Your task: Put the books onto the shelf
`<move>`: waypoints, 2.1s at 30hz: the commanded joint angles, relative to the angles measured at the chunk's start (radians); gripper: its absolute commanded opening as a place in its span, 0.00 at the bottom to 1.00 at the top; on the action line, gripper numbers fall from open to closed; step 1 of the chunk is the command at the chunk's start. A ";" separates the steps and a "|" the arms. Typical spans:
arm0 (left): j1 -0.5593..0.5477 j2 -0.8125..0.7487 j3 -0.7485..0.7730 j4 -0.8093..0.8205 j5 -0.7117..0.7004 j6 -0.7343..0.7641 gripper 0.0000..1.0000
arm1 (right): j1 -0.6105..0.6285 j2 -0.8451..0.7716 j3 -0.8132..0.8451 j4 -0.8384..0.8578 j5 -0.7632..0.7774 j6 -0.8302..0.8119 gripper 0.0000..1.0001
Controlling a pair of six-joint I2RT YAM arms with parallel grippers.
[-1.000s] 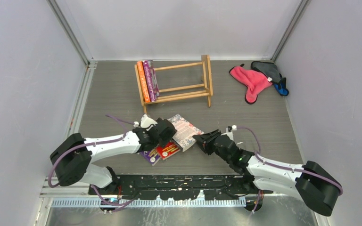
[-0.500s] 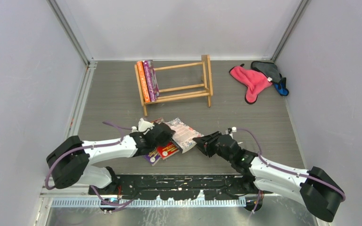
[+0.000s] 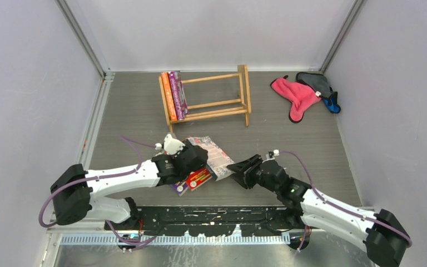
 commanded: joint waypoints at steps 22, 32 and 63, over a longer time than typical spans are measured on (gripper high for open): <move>-0.209 0.033 0.505 -0.024 -0.547 1.113 0.00 | -0.012 -0.203 0.244 -0.567 0.191 -0.503 0.62; -0.143 0.074 0.517 0.389 -0.560 1.585 0.00 | -0.010 -0.147 0.299 -0.587 0.225 -0.572 0.62; 0.434 0.342 0.619 0.593 -0.060 1.498 0.00 | -0.143 0.170 0.407 -0.419 0.178 -0.745 0.62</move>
